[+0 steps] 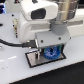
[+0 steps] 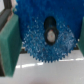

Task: Insert the blue gear onto the right peg, followed by the red gear

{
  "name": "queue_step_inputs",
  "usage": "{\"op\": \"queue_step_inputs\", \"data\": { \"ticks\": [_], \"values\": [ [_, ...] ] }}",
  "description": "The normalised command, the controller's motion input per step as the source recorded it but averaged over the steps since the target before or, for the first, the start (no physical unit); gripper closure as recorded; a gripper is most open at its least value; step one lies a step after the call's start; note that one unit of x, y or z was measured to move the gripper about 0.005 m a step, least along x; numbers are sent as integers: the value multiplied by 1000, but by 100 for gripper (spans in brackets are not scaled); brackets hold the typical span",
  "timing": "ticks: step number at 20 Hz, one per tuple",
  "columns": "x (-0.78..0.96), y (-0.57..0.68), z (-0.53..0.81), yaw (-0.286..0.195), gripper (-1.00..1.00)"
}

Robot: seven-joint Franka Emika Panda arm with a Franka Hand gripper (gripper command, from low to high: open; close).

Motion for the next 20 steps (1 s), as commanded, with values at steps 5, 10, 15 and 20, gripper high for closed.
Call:
{"op": "queue_step_inputs", "data": {
  "ticks": [5,10,15,20],
  "values": [
    [30,91,124,0,-100],
    [0,151,324,0,-100],
    [-164,156,591,0,-100],
    [-449,223,275,0,-100]
  ]
}}
